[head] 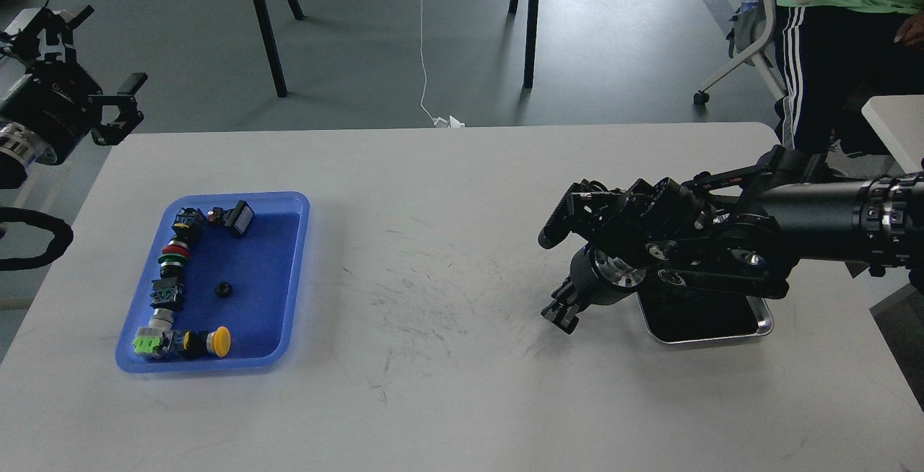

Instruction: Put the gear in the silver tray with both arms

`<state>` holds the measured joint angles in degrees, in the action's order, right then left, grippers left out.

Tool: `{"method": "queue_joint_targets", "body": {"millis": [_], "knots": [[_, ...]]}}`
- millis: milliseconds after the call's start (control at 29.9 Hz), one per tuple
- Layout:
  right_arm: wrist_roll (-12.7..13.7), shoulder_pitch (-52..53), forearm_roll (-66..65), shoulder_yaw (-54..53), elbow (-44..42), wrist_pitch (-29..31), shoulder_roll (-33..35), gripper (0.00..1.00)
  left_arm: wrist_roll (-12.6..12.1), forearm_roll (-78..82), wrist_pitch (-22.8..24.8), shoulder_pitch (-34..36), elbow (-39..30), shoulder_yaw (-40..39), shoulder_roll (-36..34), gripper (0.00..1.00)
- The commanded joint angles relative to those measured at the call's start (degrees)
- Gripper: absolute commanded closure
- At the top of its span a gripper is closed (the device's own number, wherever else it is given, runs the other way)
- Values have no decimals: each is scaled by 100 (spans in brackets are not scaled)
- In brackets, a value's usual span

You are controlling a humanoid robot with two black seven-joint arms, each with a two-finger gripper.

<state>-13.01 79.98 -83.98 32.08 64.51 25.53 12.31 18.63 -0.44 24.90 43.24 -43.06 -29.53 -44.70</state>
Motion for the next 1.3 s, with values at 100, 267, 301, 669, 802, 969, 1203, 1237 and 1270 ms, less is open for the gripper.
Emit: {"method": "queue_joint_targets", "body": {"millis": [100, 267, 301, 669, 802, 969, 1203, 1237, 1270], "knots": [[-272, 105, 31, 18, 35, 247, 0, 66, 0, 0, -3, 0, -1, 0, -4, 1], [-360, 228, 57, 44, 71, 247, 78, 63, 0, 0, -3, 0, -1, 0, -4, 1], [-386, 246, 57, 62, 62, 247, 131, 63, 0, 0, -3, -9, 8, 0, -4, 1], [-545, 439, 49, 167, 369, 247, 492, 60, 0, 0, -12, -9, -1, 0, 14, 1], [-633, 492, 57, 176, 431, 247, 518, 59, 0, 0, -12, -9, -1, 0, 5, 1], [-650, 492, -22, 272, 493, 247, 527, 57, 0, 0, -3, -18, -1, 0, -4, 1], [-650, 422, -48, 343, 457, 247, 518, 56, 0, 0, -3, -26, -1, 0, 23, 1], [-659, 413, -48, 343, 457, 247, 527, 56, 0, 0, -3, -26, -1, 0, 32, 1], [-650, 404, -48, 343, 457, 247, 518, 56, 0, 0, -3, -26, -1, 9, 40, 1]]}}
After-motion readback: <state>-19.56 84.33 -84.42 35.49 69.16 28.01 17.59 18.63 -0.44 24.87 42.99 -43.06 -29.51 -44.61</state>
